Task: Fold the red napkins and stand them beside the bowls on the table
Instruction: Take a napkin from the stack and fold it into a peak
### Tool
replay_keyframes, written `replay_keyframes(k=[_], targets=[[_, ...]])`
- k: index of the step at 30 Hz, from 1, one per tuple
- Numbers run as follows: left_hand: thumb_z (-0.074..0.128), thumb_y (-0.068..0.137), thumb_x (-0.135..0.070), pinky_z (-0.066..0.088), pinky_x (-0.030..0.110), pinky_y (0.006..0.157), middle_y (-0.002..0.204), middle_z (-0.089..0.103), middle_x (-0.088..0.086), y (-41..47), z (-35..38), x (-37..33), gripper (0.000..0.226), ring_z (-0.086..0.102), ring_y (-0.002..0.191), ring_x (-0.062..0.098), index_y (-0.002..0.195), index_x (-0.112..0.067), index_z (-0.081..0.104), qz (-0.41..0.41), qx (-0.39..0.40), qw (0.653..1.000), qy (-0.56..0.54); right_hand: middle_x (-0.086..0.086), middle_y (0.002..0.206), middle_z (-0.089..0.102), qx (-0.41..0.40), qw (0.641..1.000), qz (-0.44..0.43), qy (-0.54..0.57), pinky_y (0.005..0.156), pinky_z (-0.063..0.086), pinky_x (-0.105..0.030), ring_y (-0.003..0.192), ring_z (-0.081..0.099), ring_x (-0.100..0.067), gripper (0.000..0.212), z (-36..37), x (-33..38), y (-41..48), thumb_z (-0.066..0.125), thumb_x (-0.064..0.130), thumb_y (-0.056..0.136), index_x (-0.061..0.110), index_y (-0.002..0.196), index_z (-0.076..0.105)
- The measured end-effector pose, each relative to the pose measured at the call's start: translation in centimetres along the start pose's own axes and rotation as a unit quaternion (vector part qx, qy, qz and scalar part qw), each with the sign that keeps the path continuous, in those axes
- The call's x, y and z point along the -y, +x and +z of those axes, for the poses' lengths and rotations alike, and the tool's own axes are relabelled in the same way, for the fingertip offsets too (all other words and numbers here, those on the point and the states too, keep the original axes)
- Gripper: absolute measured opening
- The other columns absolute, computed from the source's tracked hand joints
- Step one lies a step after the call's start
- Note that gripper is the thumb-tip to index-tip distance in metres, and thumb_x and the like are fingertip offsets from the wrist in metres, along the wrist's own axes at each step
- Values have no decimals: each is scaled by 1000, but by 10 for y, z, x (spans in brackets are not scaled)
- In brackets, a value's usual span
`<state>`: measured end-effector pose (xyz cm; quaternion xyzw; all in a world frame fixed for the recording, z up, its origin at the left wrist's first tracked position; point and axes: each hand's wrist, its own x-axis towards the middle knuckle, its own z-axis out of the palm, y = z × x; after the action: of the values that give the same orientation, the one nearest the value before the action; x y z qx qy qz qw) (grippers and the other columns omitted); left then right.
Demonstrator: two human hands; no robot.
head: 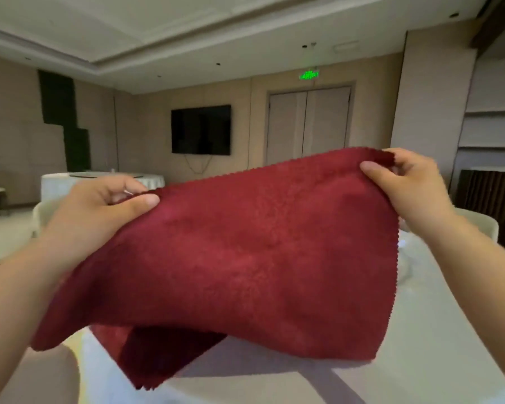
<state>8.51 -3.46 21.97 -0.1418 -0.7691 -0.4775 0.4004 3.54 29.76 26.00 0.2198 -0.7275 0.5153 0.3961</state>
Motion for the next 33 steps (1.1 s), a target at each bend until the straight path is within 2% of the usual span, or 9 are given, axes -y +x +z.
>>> replay_keyframes(k=[5, 9, 12, 15, 20, 24, 26, 30, 33], targets=[[68, 72, -45, 41, 23, 54, 51, 60, -12, -4, -48, -40, 14, 52, 41, -1, 62, -36, 67, 31, -38, 999, -23, 18, 46, 59, 43, 993, -47, 97, 46, 43, -9, 43, 53, 5, 28, -7, 77, 17, 58, 4, 87, 21, 65, 65], [66, 42, -79, 42, 9, 45, 55, 62, -9, 1, -68, -56, 58, 51, 43, 0, 65, -26, 66, 50, -61, 994, -74, 15, 48, 62, 37, 988, -80, 124, 46, 46, -12, 44, 56, 2, 23, -8, 113, 31, 57, 6, 88, 21, 71, 63], [64, 78, -46, 45, 12, 48, 53, 63, -8, 8, -63, -52, 27, 53, 44, 0, 59, -27, 68, 5, -59, 994, -91, 16, 46, 60, 48, 989, -80, 114, 44, 43, -11, 42, 54, 4, 20, 0, 117, 42, 58, 7, 88, 19, 72, 60], [61, 85, -16, 46, 20, 52, 49, 63, -10, 15, -45, -26, 30, 54, 42, -2, 56, -21, 67, -38, -55, 998, -19, 18, 40, 55, 74, 994, -57, 56, 41, 38, -9, 37, 48, 5, 25, 16, 99, 51, 58, 7, 87, 18, 65, 56], [64, 84, -10, 35, 2, 49, 48, 58, -10, 20, -7, 39, 23, 51, 47, -9, 61, -12, 60, -69, -12, 995, 69, 20, 40, 56, 135, 989, 44, -36, 40, 39, -7, 36, 50, 7, 12, 48, 31, 56, 61, 12, 86, 19, 76, 62], [64, 84, -19, 46, 25, 72, 59, 63, -11, 27, 21, 96, 27, 60, 67, 7, 58, -23, 59, -108, 23, 985, 135, 9, 56, 60, 169, 977, 79, -106, 44, 39, -7, 43, 52, 2, 6, 74, -36, 58, 59, 12, 88, 14, 84, 64], [64, 84, -26, 47, 37, 78, 70, 65, -9, 28, 36, 122, 26, 61, 79, 20, 58, -26, 59, -121, 34, 975, 184, 6, 64, 53, 207, 955, 70, -201, 53, 39, -21, 54, 49, -4, 22, 90, -72, 60, 55, 14, 90, 17, 69, 56], [62, 86, -29, 41, 31, 76, 79, 64, -7, 28, 66, 167, 23, 59, 88, 21, 63, -29, 58, -142, 40, 958, 245, 3, 65, 47, 249, 903, 82, -339, 66, 32, -27, 81, 53, -25, 37, 127, -143, 60, 50, 19, 92, 26, 56, 42], [62, 86, -26, 37, 33, 78, 90, 68, 4, 31, 83, 201, 15, 58, 94, 27, 79, -16, 70, -145, 40, 938, 313, -3, 78, 57, 264, 881, 82, -384, 67, 34, -27, 93, 56, -28, 25, 154, -180, 56, 48, 24, 93, 18, 70, 56]])
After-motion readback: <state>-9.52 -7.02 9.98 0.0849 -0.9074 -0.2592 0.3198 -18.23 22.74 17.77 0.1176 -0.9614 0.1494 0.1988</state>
